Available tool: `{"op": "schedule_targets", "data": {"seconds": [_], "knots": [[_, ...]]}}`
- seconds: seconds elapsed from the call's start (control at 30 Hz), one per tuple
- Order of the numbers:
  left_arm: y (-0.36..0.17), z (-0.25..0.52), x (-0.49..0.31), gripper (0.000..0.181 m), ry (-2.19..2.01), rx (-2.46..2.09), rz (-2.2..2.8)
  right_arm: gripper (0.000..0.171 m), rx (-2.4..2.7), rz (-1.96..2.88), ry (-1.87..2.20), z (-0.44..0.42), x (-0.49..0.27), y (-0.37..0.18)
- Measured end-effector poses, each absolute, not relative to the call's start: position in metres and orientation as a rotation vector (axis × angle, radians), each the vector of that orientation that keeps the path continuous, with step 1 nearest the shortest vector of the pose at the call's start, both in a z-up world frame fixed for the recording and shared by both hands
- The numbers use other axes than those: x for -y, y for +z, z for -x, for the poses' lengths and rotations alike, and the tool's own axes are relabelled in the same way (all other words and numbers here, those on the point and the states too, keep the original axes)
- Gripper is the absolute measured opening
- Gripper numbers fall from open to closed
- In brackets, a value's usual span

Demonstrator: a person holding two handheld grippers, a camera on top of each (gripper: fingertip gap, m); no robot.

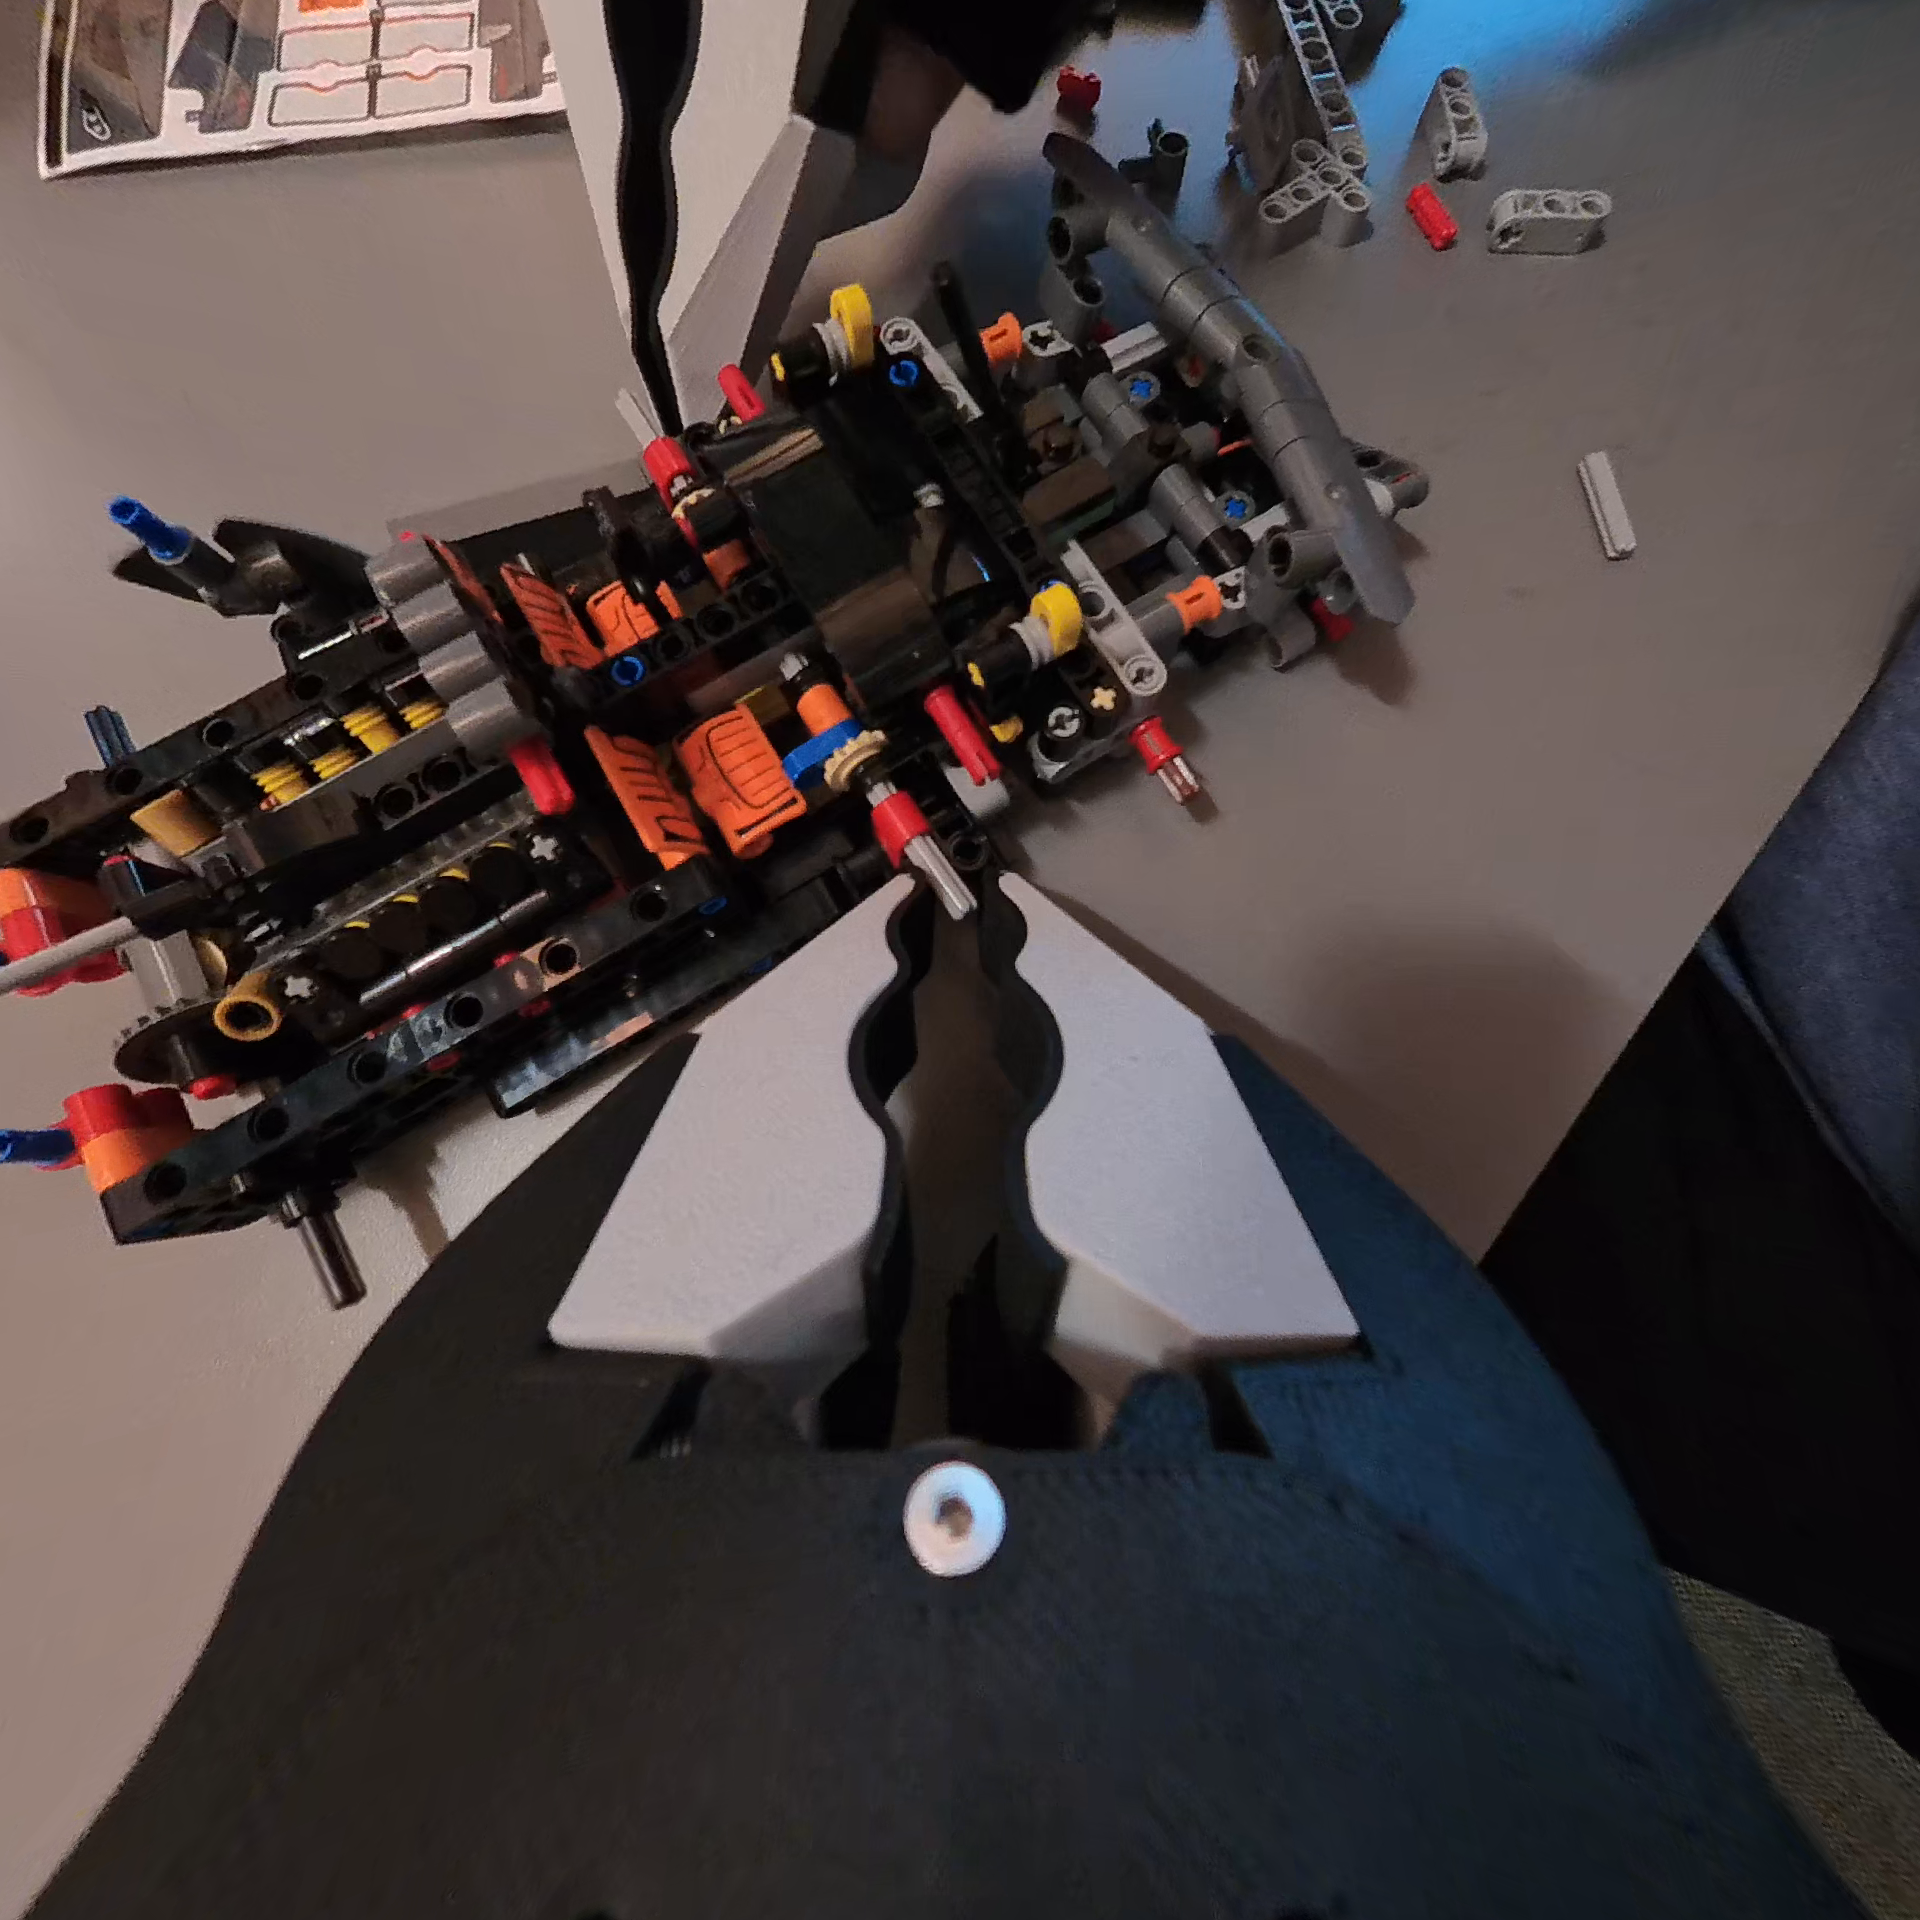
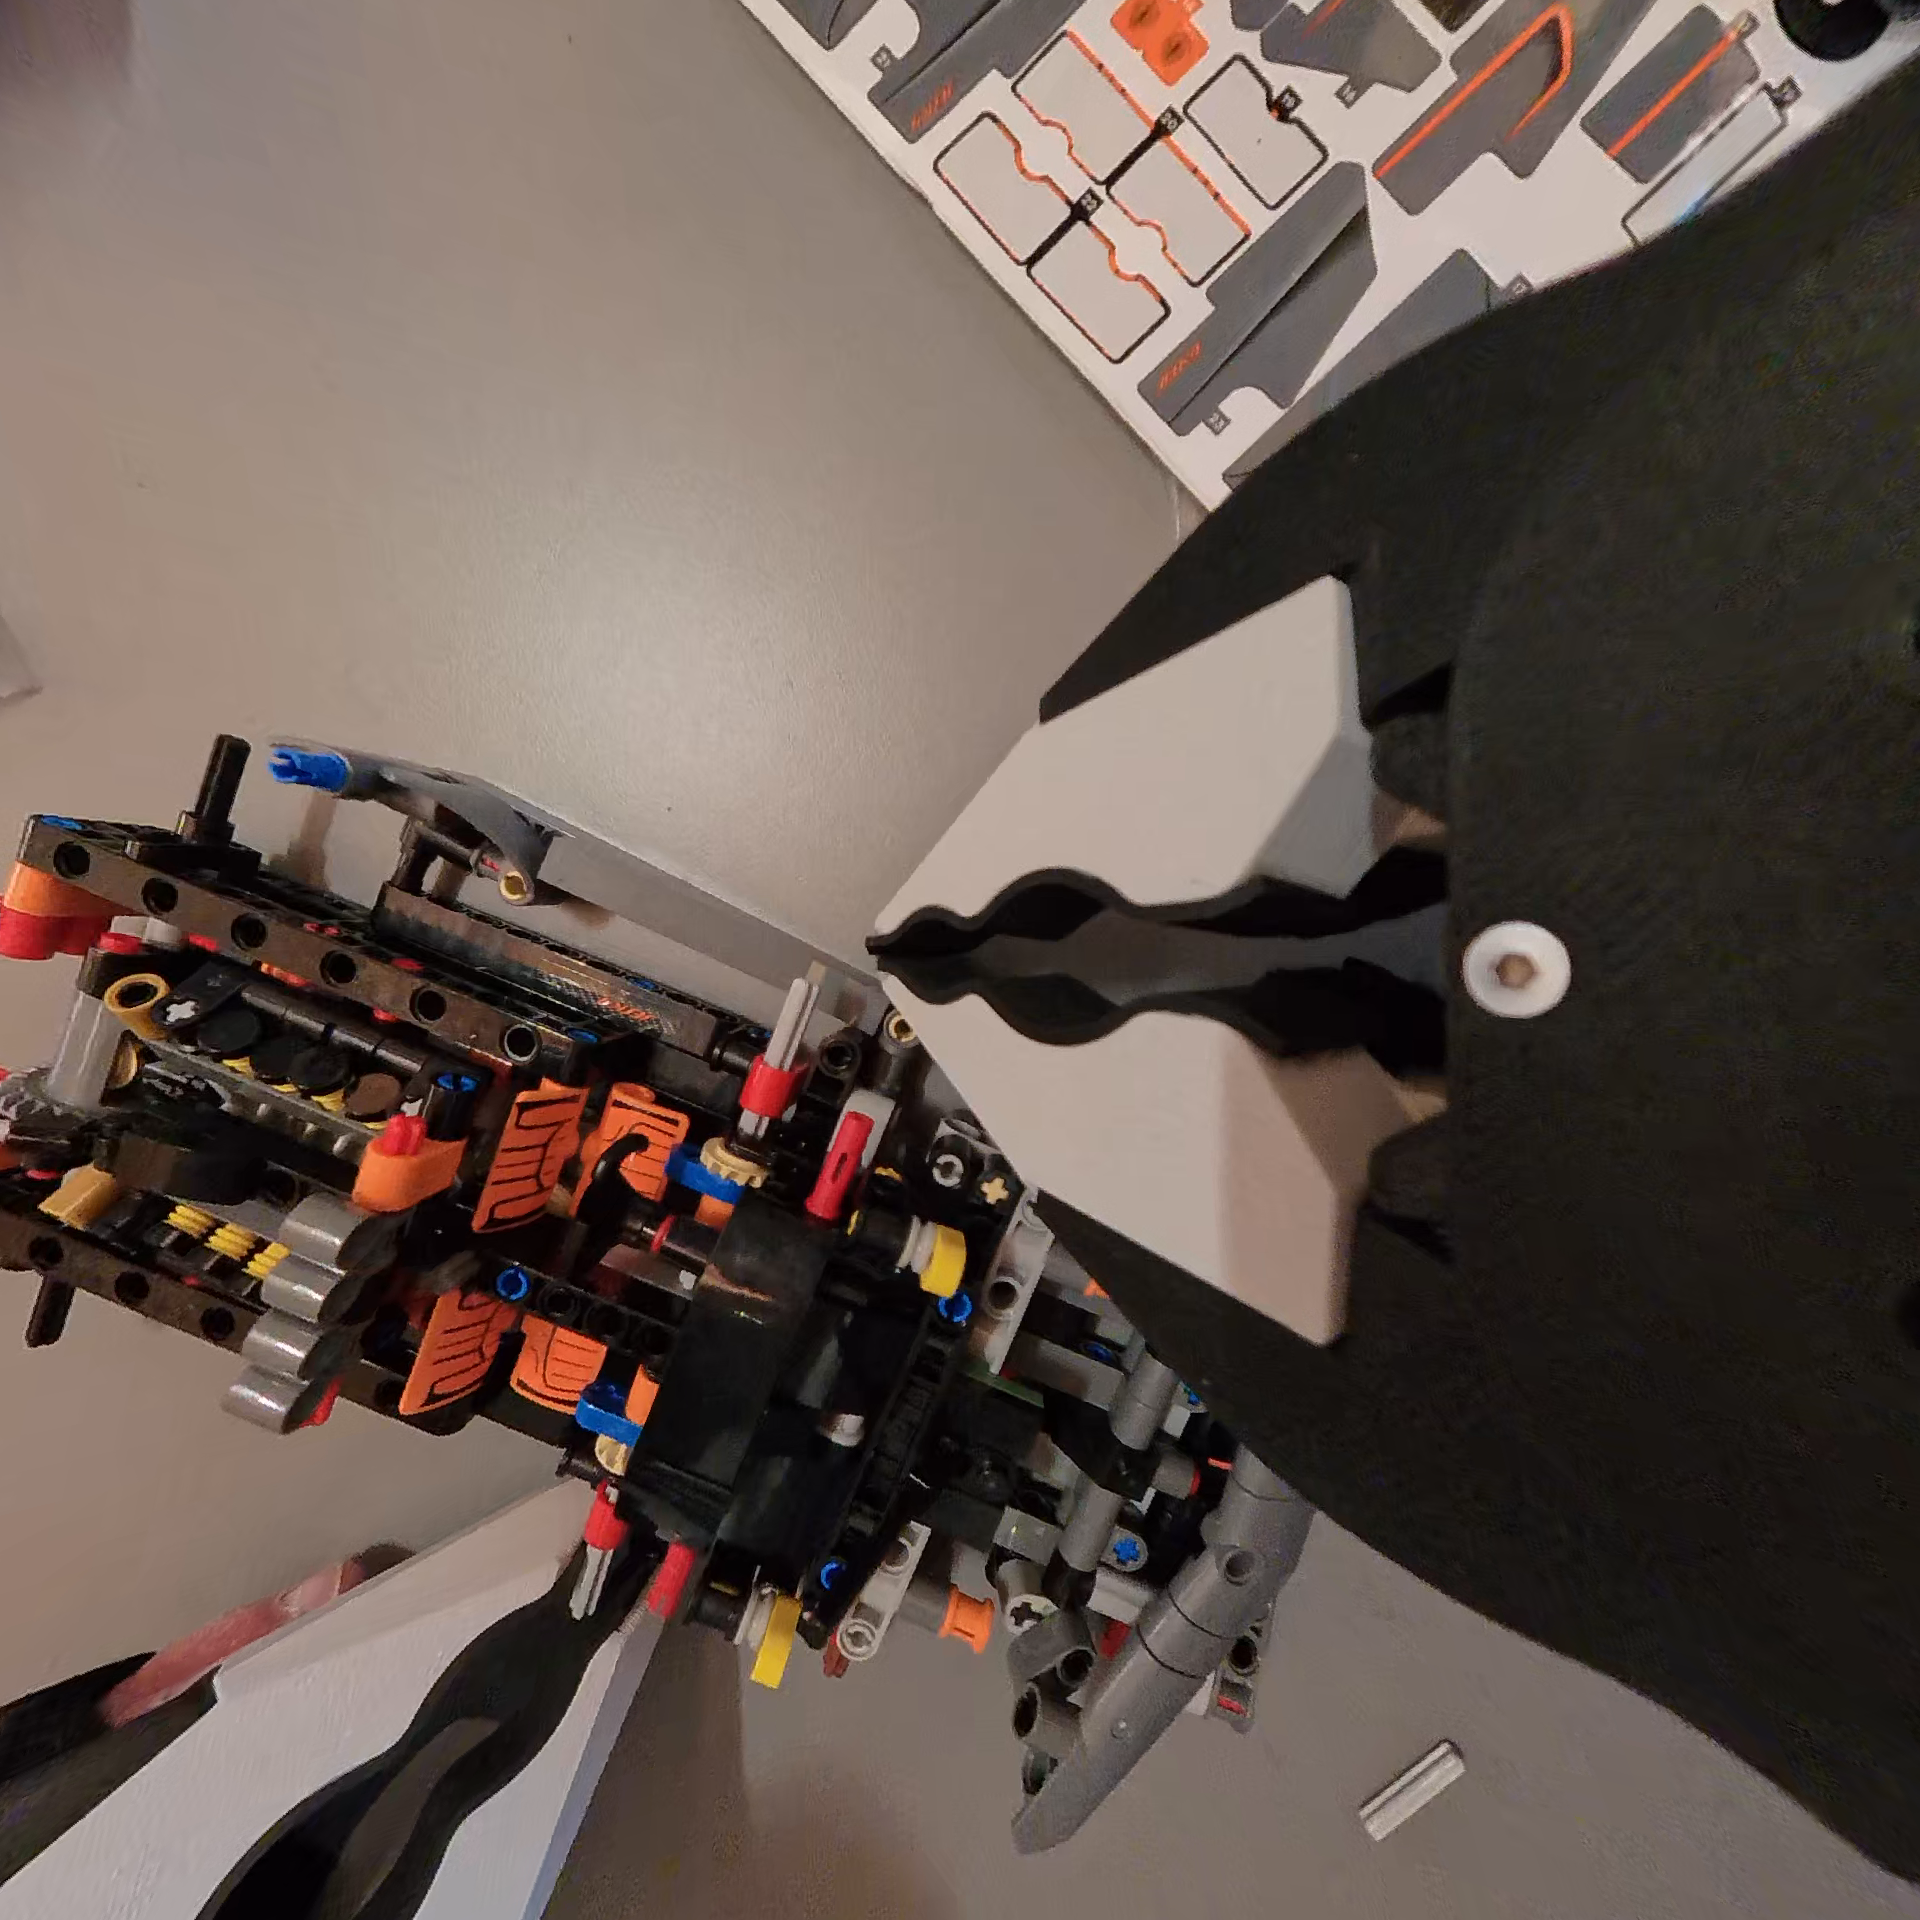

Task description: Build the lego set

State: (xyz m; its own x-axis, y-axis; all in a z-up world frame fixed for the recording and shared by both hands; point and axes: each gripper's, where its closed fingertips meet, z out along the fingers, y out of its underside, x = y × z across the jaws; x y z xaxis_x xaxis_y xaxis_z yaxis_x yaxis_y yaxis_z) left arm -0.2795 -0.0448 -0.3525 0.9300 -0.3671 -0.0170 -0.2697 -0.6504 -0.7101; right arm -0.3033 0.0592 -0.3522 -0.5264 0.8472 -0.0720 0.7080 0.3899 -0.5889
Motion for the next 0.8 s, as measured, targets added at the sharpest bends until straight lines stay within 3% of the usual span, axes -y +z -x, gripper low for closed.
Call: {"op": "schedule_targets", "data": {"seconds": [0.43, 0.8], "knots": [[-0.330, 0.319, 0.065, 0.019, -0.188, -0.263, 2.247, 0.008, 2.473, 1.354, 0.943, 0.321, -0.072, -0.332], [-0.331, 0.397, 0.058, 0.056, -0.135, -0.024, 2.262, 0.025, 2.509, 1.372, 1.138, 0.358, -0.058, -0.332]]}}
